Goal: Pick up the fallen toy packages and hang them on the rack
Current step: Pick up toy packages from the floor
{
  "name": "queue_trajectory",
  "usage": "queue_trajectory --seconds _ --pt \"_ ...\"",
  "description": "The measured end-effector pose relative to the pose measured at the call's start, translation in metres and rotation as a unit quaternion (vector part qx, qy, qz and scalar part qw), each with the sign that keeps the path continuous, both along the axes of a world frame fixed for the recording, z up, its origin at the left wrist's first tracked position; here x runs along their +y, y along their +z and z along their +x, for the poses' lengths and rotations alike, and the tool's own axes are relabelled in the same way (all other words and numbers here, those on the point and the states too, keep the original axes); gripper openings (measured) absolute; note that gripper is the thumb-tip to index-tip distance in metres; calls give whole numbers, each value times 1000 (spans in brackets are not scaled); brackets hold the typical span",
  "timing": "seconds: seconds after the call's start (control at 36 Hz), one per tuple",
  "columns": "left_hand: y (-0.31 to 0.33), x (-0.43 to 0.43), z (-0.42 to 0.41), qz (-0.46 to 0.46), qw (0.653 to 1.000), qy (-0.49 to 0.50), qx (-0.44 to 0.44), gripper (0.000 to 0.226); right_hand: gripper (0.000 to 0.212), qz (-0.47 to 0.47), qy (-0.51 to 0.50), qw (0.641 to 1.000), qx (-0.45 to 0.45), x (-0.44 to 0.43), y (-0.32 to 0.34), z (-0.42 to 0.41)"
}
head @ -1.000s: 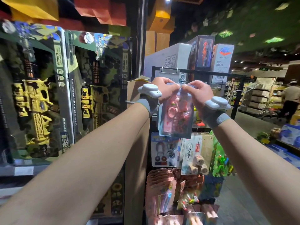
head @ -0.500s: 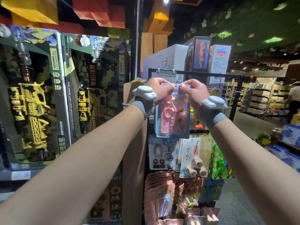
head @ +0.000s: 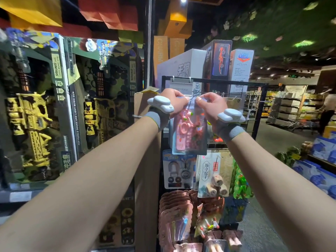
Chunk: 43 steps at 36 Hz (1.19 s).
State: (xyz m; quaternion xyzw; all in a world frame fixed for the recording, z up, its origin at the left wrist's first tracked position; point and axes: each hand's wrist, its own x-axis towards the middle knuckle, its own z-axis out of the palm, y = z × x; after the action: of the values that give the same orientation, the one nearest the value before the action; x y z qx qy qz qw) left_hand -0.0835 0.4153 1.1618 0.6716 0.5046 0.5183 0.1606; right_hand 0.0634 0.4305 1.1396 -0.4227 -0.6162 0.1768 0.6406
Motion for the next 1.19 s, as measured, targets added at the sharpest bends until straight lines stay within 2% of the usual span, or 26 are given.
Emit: queue_trajectory --seconds 0.22,0.33,0.42,0.58,0.89,1.0,1.11,1.19 --pt "5 3 -2 43 992 58 102 23 14 0 -19 1000 -22 5 0 2" --pt "8 4 -6 62 985 80 141 20 23 -21 -22 999 -18 6 1 4" --pt "11 4 -8 55 983 83 157 19 33 -35 -22 999 -17 9 0 6" --pt "8 10 -5 52 977 103 179 25 39 -48 -26 998 10 8 -1 8" --pt "-18 7 -11 86 986 126 72 40 51 -41 -102 993 -29 -7 -16 9" --pt "-36 -16 -23 71 991 99 51 32 41 -56 -146 987 -39 -30 -23 2" --pt "-61 -52 -40 41 992 44 114 20 20 -79 -190 976 -69 -65 -37 -10" --pt "-95 -80 -51 -19 981 -6 192 33 34 -113 -199 970 -82 -96 -68 -21"
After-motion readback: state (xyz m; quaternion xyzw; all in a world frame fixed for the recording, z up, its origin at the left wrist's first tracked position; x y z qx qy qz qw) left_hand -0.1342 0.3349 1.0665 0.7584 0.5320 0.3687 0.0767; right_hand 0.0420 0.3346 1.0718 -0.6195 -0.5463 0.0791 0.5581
